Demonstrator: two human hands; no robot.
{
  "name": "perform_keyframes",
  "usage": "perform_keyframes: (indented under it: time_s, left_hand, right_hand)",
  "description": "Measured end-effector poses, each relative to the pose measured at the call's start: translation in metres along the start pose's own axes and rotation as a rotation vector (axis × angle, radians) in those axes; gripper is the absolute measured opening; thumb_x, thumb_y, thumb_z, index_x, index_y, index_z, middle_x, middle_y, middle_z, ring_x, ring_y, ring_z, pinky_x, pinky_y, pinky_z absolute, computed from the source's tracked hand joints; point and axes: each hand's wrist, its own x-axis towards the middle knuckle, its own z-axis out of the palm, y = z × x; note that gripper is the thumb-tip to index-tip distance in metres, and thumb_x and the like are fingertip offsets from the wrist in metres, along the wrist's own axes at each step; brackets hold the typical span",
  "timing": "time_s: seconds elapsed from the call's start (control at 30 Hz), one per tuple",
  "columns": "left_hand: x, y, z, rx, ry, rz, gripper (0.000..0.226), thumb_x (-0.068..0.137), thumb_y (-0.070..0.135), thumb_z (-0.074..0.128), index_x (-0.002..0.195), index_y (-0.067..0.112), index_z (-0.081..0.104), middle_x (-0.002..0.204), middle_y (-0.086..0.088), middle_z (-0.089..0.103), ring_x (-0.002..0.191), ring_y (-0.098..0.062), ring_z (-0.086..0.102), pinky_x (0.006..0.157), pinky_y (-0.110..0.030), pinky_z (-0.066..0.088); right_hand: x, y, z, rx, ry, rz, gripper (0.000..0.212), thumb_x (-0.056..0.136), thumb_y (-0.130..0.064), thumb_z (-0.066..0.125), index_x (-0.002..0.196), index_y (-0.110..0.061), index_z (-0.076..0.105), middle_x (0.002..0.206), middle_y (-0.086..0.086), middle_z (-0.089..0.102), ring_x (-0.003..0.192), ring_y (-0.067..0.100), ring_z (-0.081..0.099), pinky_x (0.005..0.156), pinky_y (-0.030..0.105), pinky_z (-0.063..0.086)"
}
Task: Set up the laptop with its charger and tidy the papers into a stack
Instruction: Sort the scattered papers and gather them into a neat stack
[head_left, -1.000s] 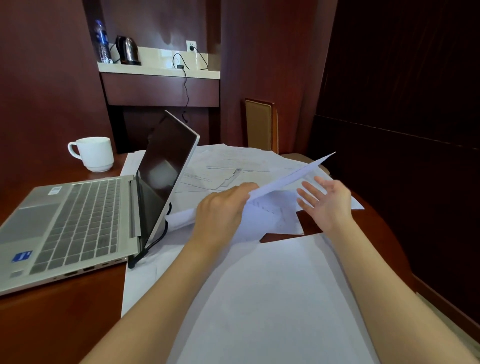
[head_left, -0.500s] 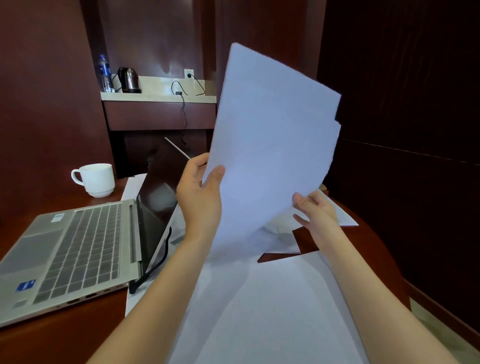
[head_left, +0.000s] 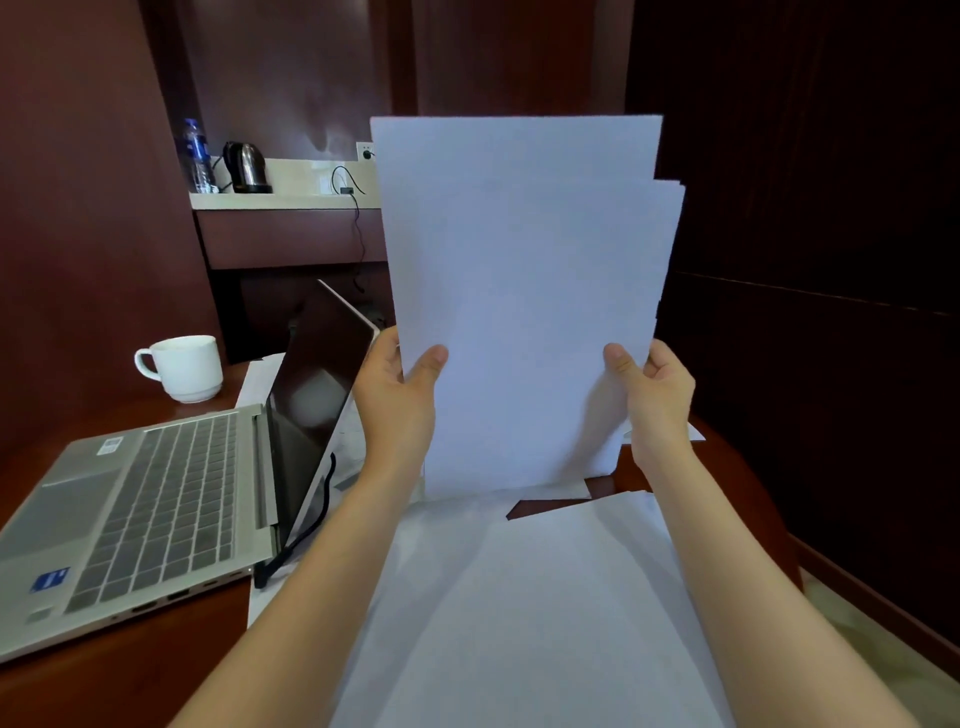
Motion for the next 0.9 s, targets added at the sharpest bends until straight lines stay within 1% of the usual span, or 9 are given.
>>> perform_keyframes:
  time_s: [0.1, 0.23, 0.33, 0.43, 0.53, 0.63, 0.77, 0.83, 0.9]
  left_hand:
    - [0.001, -0.005, -0.001, 0.039, 0.001, -0.009, 0.022, 0.088, -0.002, 0.056, 0.098, 0.018, 0.057, 0.104, 0.0, 0.066, 0.095, -0.01, 0.063, 0.085, -0.021, 0.05]
    - [0.0, -0.012, -0.004, 0.058, -0.028, -0.084, 0.024, 0.09, 0.002, 0.056, 0.096, 0.024, 0.056, 0.098, 0.01, 0.065, 0.093, -0.008, 0.063, 0.085, -0.024, 0.05]
    - [-0.004, -0.018, -0.006, 0.129, -0.092, -0.158, 0.025, 0.092, 0.009, 0.056, 0.115, 0.019, 0.053, 0.104, 0.01, 0.061, 0.097, -0.01, 0.058, 0.085, -0.023, 0.045]
    - [-0.007, -0.021, -0.006, 0.212, -0.097, -0.218, 0.033, 0.091, 0.013, 0.057, 0.123, 0.017, 0.053, 0.108, 0.008, 0.059, 0.097, -0.009, 0.055, 0.084, -0.021, 0.042]
    - [-0.006, -0.018, -0.005, 0.202, -0.095, -0.275, 0.025, 0.093, 0.011, 0.055, 0.117, 0.016, 0.057, 0.093, 0.013, 0.061, 0.082, -0.006, 0.058, 0.065, -0.01, 0.045]
    - [-0.004, -0.011, -0.004, 0.147, -0.079, -0.322, 0.026, 0.095, 0.012, 0.052, 0.12, 0.013, 0.058, 0.101, 0.006, 0.062, 0.091, -0.013, 0.059, 0.076, -0.022, 0.045]
    - [-0.003, -0.001, -0.003, 0.123, -0.163, -0.318, 0.025, 0.096, 0.009, 0.048, 0.117, 0.021, 0.054, 0.104, 0.007, 0.061, 0.095, -0.013, 0.059, 0.076, -0.023, 0.045]
    - [-0.002, 0.002, 0.0, 0.136, -0.231, -0.283, 0.028, 0.095, 0.003, 0.045, 0.116, 0.023, 0.048, 0.103, 0.008, 0.06, 0.092, -0.009, 0.06, 0.069, -0.017, 0.048]
    - [-0.002, 0.004, 0.001, 0.195, -0.25, -0.219, 0.043, 0.092, -0.001, 0.044, 0.127, 0.023, 0.039, 0.105, 0.01, 0.058, 0.093, -0.007, 0.06, 0.069, -0.019, 0.049]
  right_hand:
    - [0.001, 0.002, -0.001, -0.056, -0.038, -0.001, 0.019, 0.091, -0.01, 0.059, 0.109, -0.012, 0.056, 0.099, -0.004, 0.064, 0.09, 0.009, 0.06, 0.071, 0.013, 0.049]
    - [0.002, 0.013, -0.004, -0.179, -0.122, 0.058, 0.034, 0.092, -0.014, 0.058, 0.125, -0.007, 0.049, 0.122, 0.004, 0.059, 0.111, 0.019, 0.055, 0.085, 0.024, 0.046]
    - [0.001, 0.018, -0.001, -0.235, -0.173, 0.144, 0.04, 0.094, -0.024, 0.055, 0.131, -0.012, 0.045, 0.134, 0.004, 0.051, 0.125, 0.022, 0.046, 0.101, 0.036, 0.04]
    - [0.0, 0.016, 0.003, -0.243, -0.172, 0.167, 0.036, 0.098, -0.027, 0.047, 0.132, -0.014, 0.046, 0.128, 0.0, 0.05, 0.116, 0.016, 0.045, 0.091, 0.029, 0.037]
    - [0.0, 0.015, 0.001, -0.217, -0.143, 0.167, 0.03, 0.1, -0.021, 0.043, 0.127, -0.011, 0.05, 0.112, -0.004, 0.052, 0.097, 0.009, 0.049, 0.08, 0.022, 0.038]
    - [-0.001, 0.009, 0.004, -0.221, -0.151, 0.1, 0.019, 0.099, -0.017, 0.045, 0.114, -0.013, 0.056, 0.1, -0.006, 0.058, 0.083, 0.002, 0.054, 0.067, 0.012, 0.044]
    - [0.013, -0.012, 0.005, -0.276, -0.087, 0.036, 0.018, 0.094, -0.012, 0.052, 0.079, -0.018, 0.06, 0.077, -0.002, 0.059, 0.071, 0.013, 0.054, 0.067, 0.026, 0.045]
    - [0.028, -0.023, -0.001, -0.351, -0.055, 0.06, 0.016, 0.09, -0.014, 0.057, 0.076, -0.016, 0.064, 0.081, 0.006, 0.064, 0.073, 0.021, 0.06, 0.071, 0.035, 0.051]
    - [0.039, -0.033, -0.01, -0.406, -0.073, 0.164, 0.013, 0.09, -0.012, 0.059, 0.078, -0.013, 0.066, 0.093, 0.015, 0.067, 0.078, 0.027, 0.063, 0.077, 0.041, 0.054]
